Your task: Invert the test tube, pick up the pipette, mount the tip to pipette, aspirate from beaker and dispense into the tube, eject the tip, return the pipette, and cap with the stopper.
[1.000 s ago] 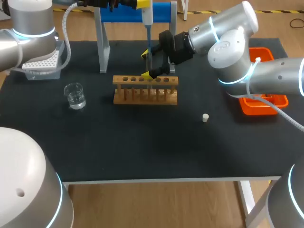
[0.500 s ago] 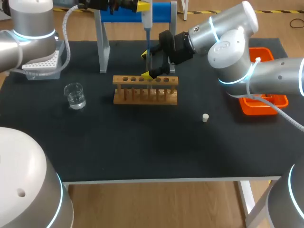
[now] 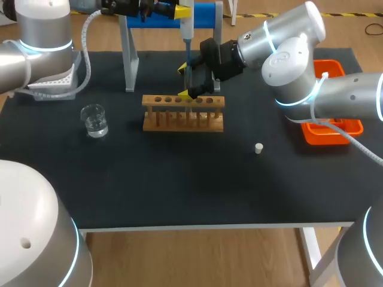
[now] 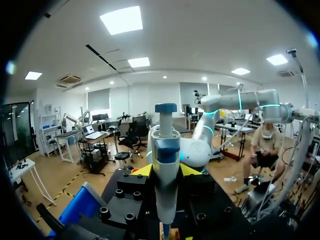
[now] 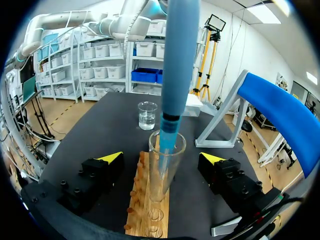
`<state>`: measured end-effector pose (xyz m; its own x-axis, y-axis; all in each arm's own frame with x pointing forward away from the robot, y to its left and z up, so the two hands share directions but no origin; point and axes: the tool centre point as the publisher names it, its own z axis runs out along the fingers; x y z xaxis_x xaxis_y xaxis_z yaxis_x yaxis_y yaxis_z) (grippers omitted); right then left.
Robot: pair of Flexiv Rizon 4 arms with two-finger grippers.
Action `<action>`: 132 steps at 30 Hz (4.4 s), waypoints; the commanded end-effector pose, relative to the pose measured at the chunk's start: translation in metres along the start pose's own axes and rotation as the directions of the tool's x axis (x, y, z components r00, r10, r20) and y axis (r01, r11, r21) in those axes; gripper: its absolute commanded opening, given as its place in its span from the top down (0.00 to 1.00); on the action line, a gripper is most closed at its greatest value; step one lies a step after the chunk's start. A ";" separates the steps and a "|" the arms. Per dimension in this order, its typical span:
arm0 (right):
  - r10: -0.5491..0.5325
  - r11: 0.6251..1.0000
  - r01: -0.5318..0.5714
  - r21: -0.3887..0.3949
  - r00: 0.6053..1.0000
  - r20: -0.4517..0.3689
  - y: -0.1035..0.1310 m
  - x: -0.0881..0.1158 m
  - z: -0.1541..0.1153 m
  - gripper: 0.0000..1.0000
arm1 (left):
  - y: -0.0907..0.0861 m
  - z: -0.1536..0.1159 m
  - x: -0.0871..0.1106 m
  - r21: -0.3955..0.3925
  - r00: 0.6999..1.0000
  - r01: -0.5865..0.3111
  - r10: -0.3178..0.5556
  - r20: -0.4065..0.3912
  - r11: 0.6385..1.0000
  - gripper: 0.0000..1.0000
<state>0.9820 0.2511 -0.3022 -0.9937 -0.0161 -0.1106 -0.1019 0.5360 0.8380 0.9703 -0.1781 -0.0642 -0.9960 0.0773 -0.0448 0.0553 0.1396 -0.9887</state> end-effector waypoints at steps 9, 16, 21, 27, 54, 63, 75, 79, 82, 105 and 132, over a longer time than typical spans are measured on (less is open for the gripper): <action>0.000 1.000 0.000 0.003 1.000 -0.004 0.000 -0.001 -0.001 0.00 | 0.006 0.002 -0.002 -0.008 1.000 -0.001 0.001 -0.001 1.000 1.00; 0.000 1.000 0.000 0.003 1.000 -0.004 0.000 -0.001 -0.001 0.00 | 0.010 0.003 -0.002 -0.009 1.000 -0.001 0.001 0.000 1.000 1.00; 0.000 1.000 0.000 0.003 1.000 -0.004 0.000 -0.001 -0.001 0.00 | 0.011 0.003 -0.002 -0.007 1.000 0.000 0.000 -0.001 1.000 1.00; 0.000 1.000 0.000 0.003 1.000 -0.004 0.000 -0.001 -0.001 0.00 | 0.014 0.005 -0.002 -0.007 1.000 0.002 -0.002 -0.004 1.000 1.00; 0.000 1.000 0.000 0.003 1.000 -0.004 0.000 -0.001 -0.001 0.00 | 0.018 0.006 -0.002 -0.021 1.000 0.013 -0.013 -0.006 1.000 1.00; 0.001 1.000 -0.001 0.002 1.000 -0.002 0.000 -0.001 -0.002 0.00 | 0.018 0.006 -0.002 -0.021 1.000 0.013 -0.013 -0.006 1.000 1.00; -0.001 1.000 0.002 -0.028 1.000 0.027 -0.010 0.006 -0.026 0.00 | 0.018 0.006 -0.002 -0.021 1.000 0.013 -0.013 -0.006 1.000 1.00; -0.002 0.999 0.004 -0.046 0.999 0.037 -0.018 0.014 -0.042 0.00 | 0.018 0.006 -0.002 -0.021 1.000 0.013 -0.013 -0.006 1.000 1.00; -0.004 0.996 0.008 -0.089 0.999 0.044 -0.025 0.020 -0.056 0.00 | 0.018 0.006 -0.002 -0.021 1.000 0.013 -0.013 -0.006 1.000 1.00; 0.094 0.949 -0.038 -0.314 0.982 0.164 0.000 0.032 -0.160 0.00 | 0.018 0.006 -0.002 -0.021 1.000 0.013 -0.013 -0.006 1.000 1.00; 0.063 0.919 0.000 -0.395 0.987 0.146 0.158 0.019 -0.239 0.00 | 0.018 0.006 -0.002 -0.021 1.000 0.013 -0.013 -0.006 1.000 1.00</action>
<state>0.9332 0.1284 -0.0539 -0.9804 0.1422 -0.1366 -0.1159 0.1449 0.9826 0.9715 -0.1817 -0.0829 -0.9962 0.0807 -0.0317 0.0443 0.1597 -0.9862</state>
